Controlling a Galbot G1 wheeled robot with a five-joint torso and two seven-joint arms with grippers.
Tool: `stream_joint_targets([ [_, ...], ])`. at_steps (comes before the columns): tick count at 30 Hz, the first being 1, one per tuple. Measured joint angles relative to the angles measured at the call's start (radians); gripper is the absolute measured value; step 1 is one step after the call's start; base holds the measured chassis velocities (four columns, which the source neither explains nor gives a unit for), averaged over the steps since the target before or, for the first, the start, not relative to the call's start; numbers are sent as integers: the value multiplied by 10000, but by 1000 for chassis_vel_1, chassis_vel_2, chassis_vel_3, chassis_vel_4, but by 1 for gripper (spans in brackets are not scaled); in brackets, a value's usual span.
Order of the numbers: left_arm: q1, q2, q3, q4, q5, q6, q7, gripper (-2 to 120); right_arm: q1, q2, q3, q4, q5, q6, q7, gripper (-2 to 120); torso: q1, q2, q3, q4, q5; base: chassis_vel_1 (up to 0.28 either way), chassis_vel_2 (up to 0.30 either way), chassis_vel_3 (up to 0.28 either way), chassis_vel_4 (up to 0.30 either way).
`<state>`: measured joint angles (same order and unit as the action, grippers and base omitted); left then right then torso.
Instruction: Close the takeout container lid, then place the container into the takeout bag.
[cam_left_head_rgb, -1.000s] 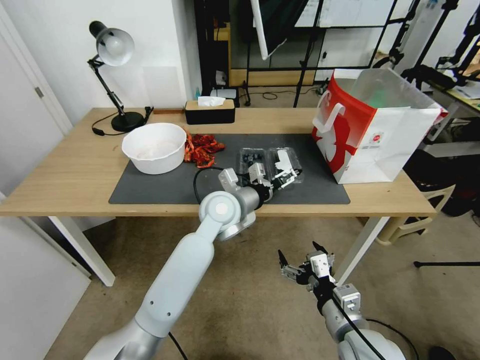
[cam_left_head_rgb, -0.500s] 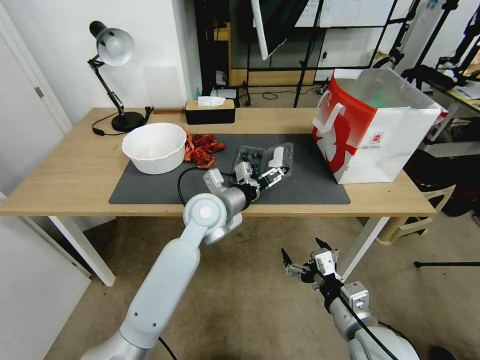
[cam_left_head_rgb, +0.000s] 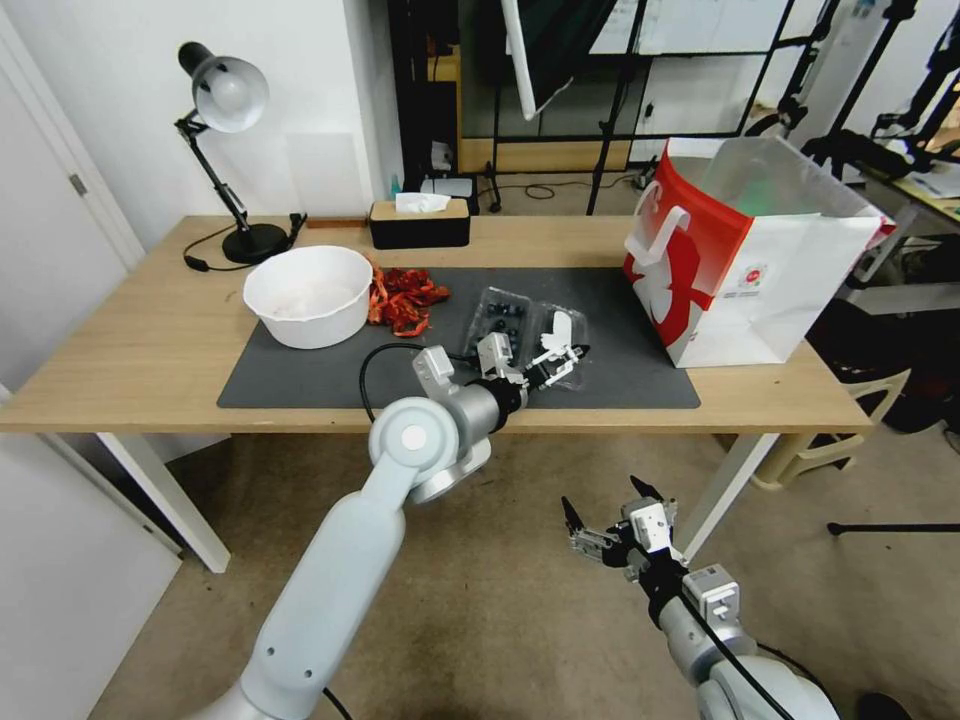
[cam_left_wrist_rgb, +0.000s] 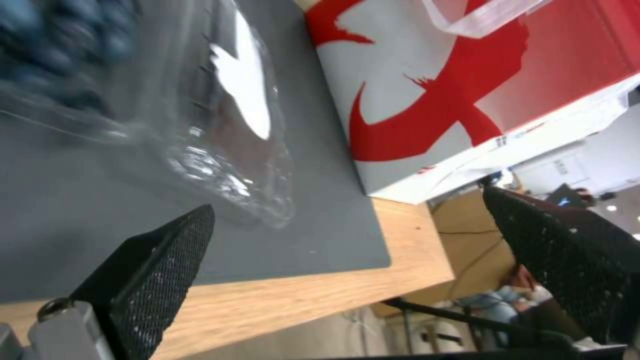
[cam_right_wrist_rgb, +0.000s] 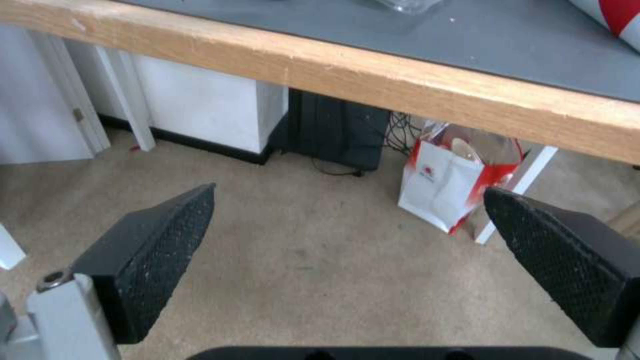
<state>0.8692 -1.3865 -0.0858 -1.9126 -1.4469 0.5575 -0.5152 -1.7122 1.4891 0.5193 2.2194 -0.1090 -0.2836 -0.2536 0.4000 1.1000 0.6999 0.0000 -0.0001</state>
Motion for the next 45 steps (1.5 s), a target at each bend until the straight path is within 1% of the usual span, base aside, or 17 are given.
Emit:
stream_joint_targets([
  [2, 169, 177, -86, -269, 195, 0, 105, 100, 1, -23, -5, 23, 0, 4, 0, 100, 0, -1, 0, 1, 0, 0, 0, 0, 0],
  [5, 637, 533, -263, -776, 965, -19, 473, 100, 21, -80, -10, 36, 0, 18, 0, 100, 0, -1, 0, 1, 0, 0, 0, 0, 0],
  [6, 897, 683, -332, -990, 1499, -77, 741, 100, 33, -105, -11, 42, 1, 31, 0, 100, 0, -1, 0, -1, 0, 0, 0, 0, 0],
  [8, 1695, 990, -517, -1419, 3449, -374, 1615, 100, 66, -162, -15, 70, 24, 95, -1, 100, 0, -1, 1, 0, -1, 0, 0, 0, 0],
  [9, 1695, 990, -517, -1419, 3449, -374, 1615, 100, 66, -162, -15, 70, 24, 95, -1, 100, 0, -1, 1, 0, -1, 0, 0, 0, 0],
  [12, 3054, 1409, -922, -1909, 6455, -1267, 3329, 100, 90, -228, 13, 138, 153, 210, -20, 100, -1, -1, 1, 5, -1, 0, 0, 0, 0],
  [13, 3054, 1409, -922, -1909, 6455, -1267, 3329, 100, 90, -228, 13, 138, 153, 210, -20, 100, -1, -1, 1, 5, -1, 0, 0, 0, 0],
  [15, 3679, 1702, -1313, -1975, 8312, -2142, 4402, 100, -79, -161, 173, 247, 317, 435, -58, 100, 0, -1, 1, 1, -1, 0, 0, 0, 0],
  [16, 3878, 1796, -1502, -1992, 8852, -2407, 4677, 100, -151, -122, 243, 291, 413, 535, -65, 100, -1, 0, 0, -5, -4, 0, 0, 0, 0],
  [20, 4047, 1846, -1674, -2038, 9220, -2576, 4846, 100, -165, -109, 281, 304, 477, 601, -69, 100, -1, 0, 0, -8, -3, 0, 0, 0, 0],
  [22, 4721, 1932, -2326, -2207, 10309, -3198, 5306, 100, -88, -116, 357, 299, 760, 847, -70, 100, -1, 0, 1, 2, 1, 0, 0, 0, 0],
  [25, 5008, 1935, -2615, -2267, 10707, -3472, 5447, 100, -32, -127, 383, 233, 936, 1028, -71, 100, -1, 0, 0, -4, -3, 0, 0, 0, 0],
  [32, 5337, 1938, -2884, -2297, 11075, -3685, 5533, 100, 39, -151, 440, 140, 1158, 1261, -74, 100, -2, 0, 0, 5, 4, 0, 0, 0, 0],
  [36, 6302, 1783, -3507, -2121, 11879, -4755, 5736, 100, 5, -116, 784, -155, 1854, 2283, -129, 100, 1, 0, -1, -3, 2, 0, 0, 0, 0],
  [41, 6785, 1580, -3645, -1931, 12012, -5272, 5741, 100, -59, -96, 946, -329, 2119, 2831, -77, 100, 1, 0, 0, -1, 5, 0, 0, 0, 0],
  [43, 7294, 1389, -3808, -1855, 12309, -5698, 5768, 100, -63, -94, 926, -538, 2248, 3203, 43, 100, 1, 0, 0, 2, 4, 0, 0, 0, 0],
  [45, 7390, 1344, -3833, -1861, 12351, -5733, 5771, 100, -84, -78, 894, -586, 2258, 3290, 38, 100, 1, 0, 0, 1, 1, 0, 0, 0, 0],
])
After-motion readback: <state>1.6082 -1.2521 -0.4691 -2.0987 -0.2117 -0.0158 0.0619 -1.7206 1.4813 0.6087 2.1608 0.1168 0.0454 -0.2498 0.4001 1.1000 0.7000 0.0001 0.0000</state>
